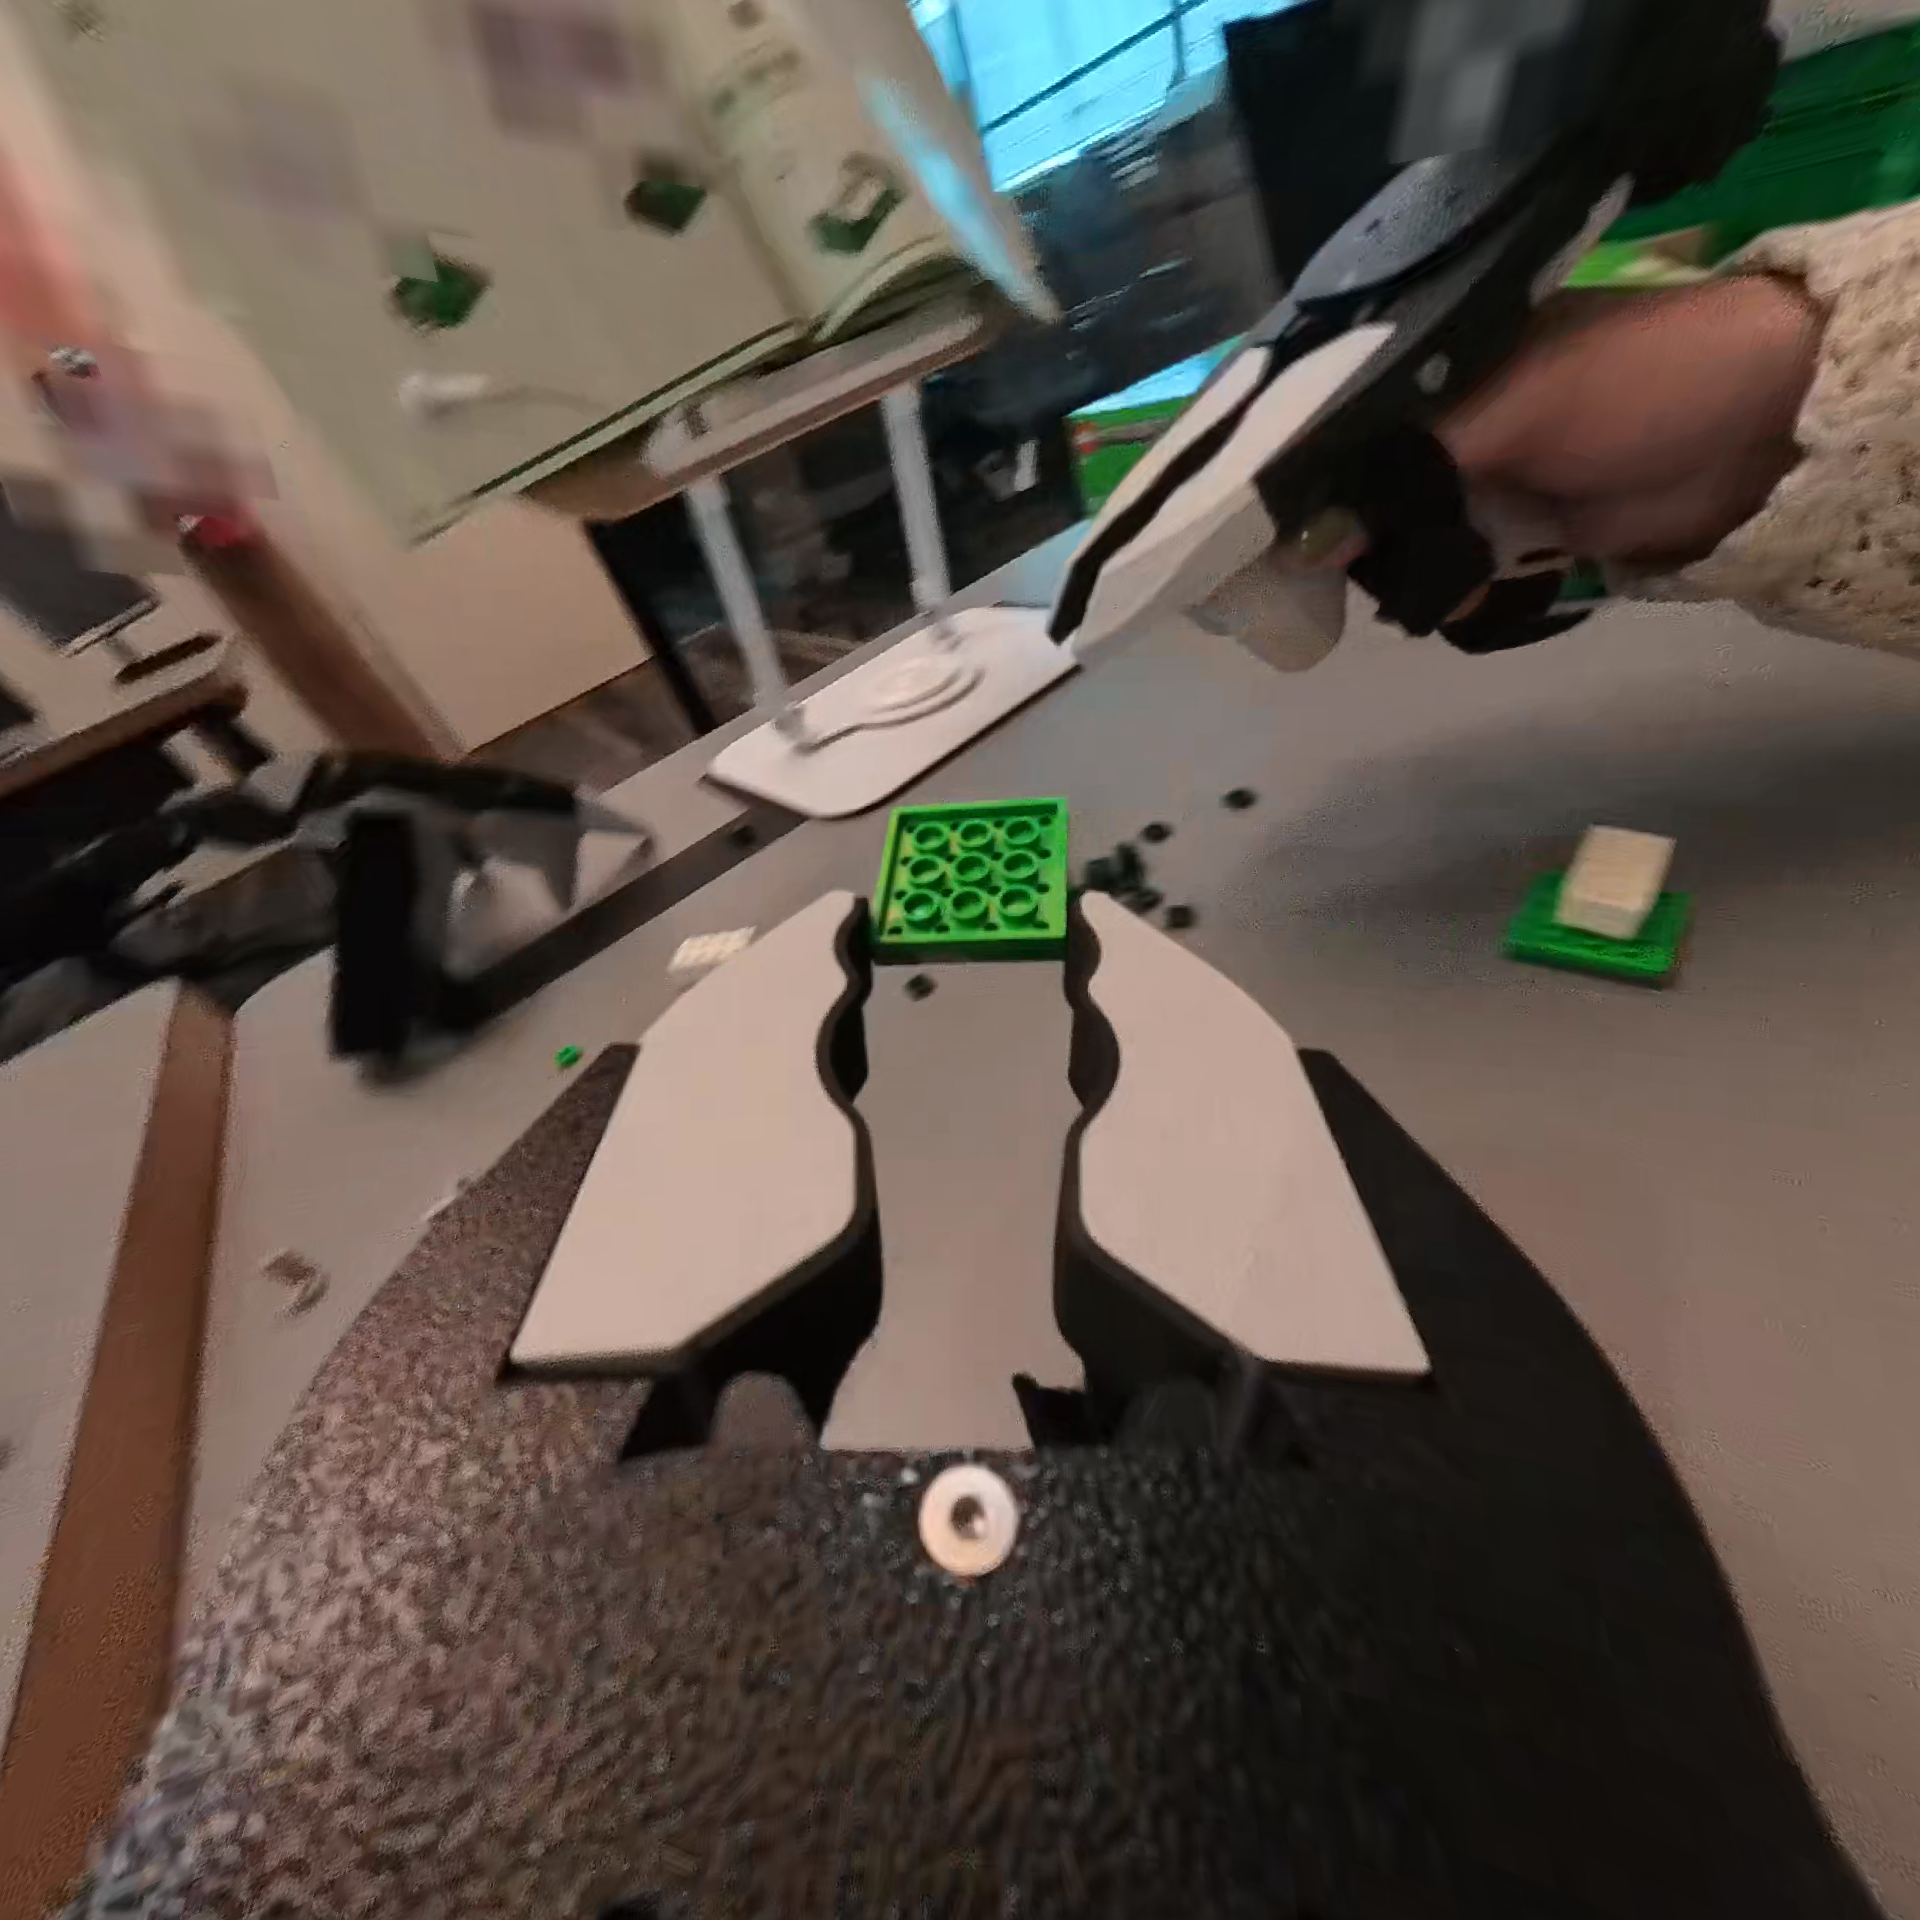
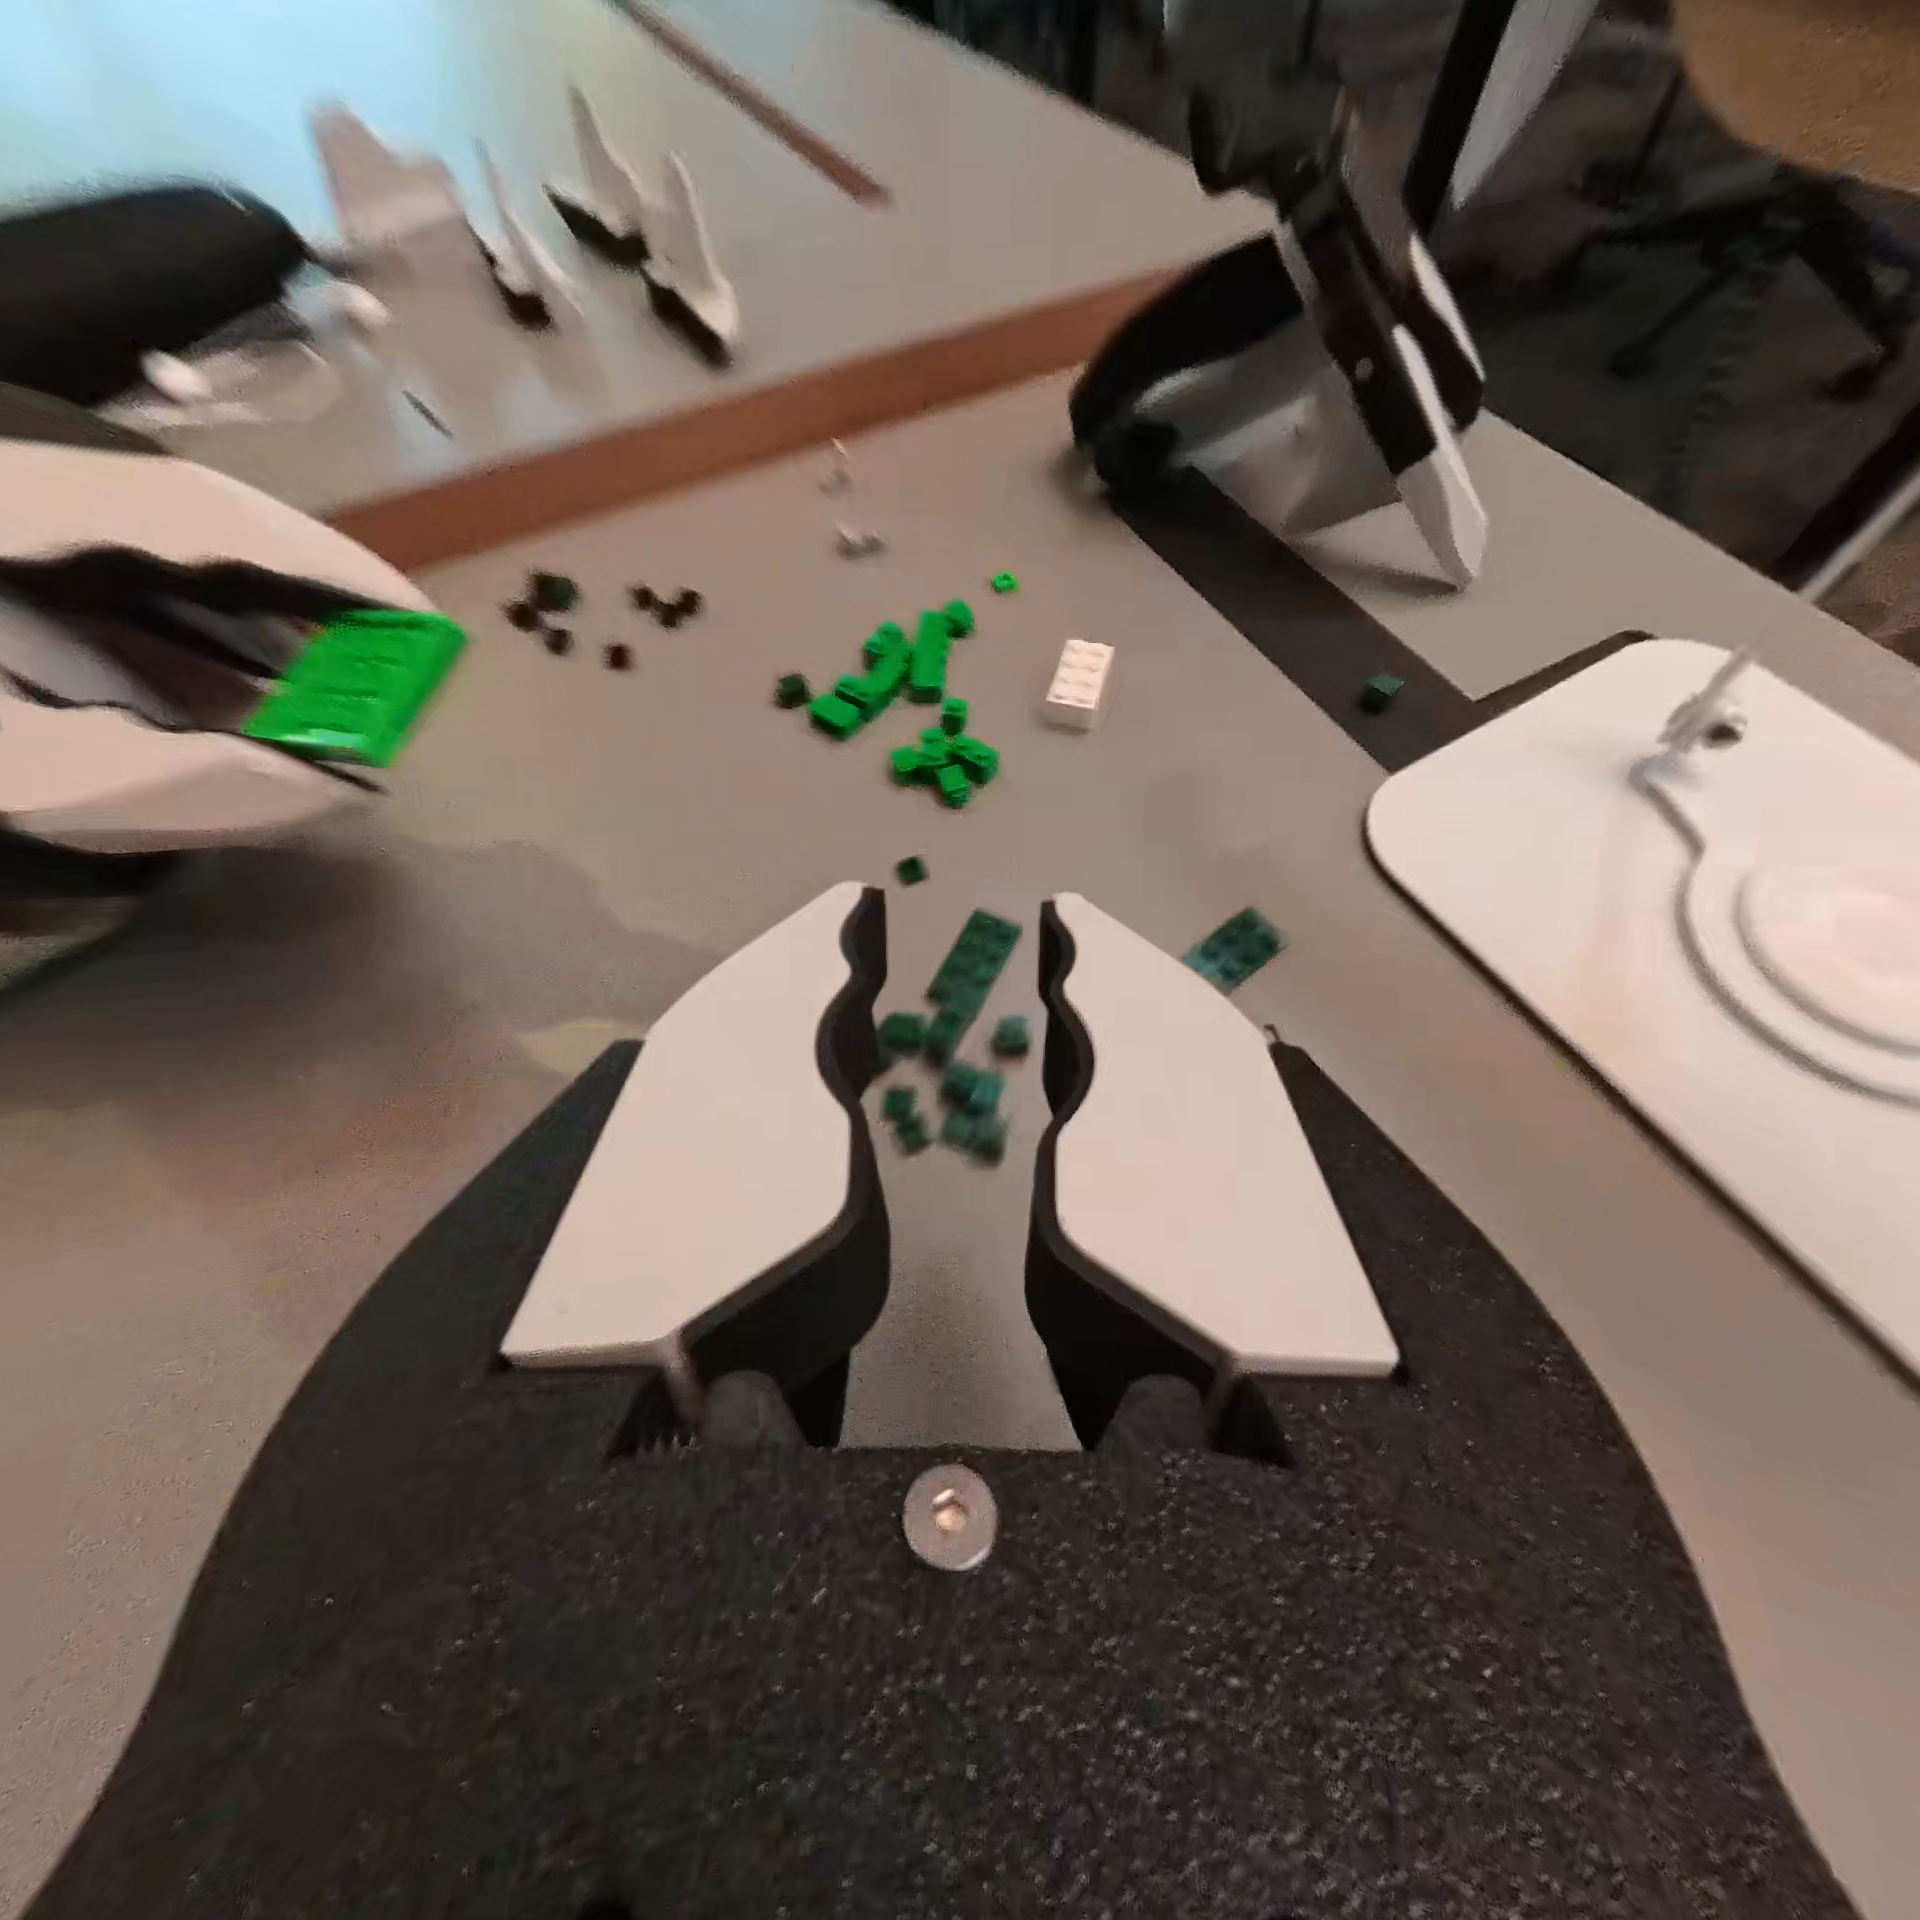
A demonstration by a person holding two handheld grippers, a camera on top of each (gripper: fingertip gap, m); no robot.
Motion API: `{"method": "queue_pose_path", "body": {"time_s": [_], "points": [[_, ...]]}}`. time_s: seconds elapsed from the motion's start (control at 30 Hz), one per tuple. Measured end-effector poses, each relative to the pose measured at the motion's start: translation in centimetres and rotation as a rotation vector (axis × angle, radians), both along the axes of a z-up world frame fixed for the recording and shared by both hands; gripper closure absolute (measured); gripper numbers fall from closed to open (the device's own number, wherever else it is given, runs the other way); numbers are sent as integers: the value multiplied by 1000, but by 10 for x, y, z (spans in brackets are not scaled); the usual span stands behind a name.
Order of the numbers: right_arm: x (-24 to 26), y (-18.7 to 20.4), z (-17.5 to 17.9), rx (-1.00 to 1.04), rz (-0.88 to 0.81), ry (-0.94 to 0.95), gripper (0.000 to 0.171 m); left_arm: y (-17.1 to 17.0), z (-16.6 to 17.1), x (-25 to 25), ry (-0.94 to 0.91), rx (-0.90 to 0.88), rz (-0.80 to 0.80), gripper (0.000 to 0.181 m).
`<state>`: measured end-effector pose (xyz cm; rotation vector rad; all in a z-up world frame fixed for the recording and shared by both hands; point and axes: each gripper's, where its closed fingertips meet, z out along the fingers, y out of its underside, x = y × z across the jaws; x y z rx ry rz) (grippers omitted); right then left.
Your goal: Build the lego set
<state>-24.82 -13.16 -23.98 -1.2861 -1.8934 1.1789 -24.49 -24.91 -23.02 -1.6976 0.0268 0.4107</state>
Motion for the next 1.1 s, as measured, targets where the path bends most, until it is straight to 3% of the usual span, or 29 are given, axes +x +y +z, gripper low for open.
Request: {"method": "queue_pose_path", "body": {"time_s": [0.27,0.47,0.6,0.73,0.83,0.97,1.1], "points": [[-119,-14,-59,138,3,-263,140,-7,-10,-21,-52,-26,85,146],[-133,-22,-79,177,21,-380,140,-4,-15,-19,-25,-61,77,146],[-136,-14,-81,279,21,-365,154,-3,-16,-20,-25,-66,82,146],[-109,-34,-55,330,207,-250,154,-8,-9,-28,-36,-30,149,146],[-57,-56,-43,442,425,-199,154,-12,0,-33,-59,22,196,146],[11,-74,-41,655,608,-169,154,-1,-4,-17,-103,1,108,146],[43,-92,-22,671,633,-103,155,14,-24,8,-102,-134,-10,146]]}}
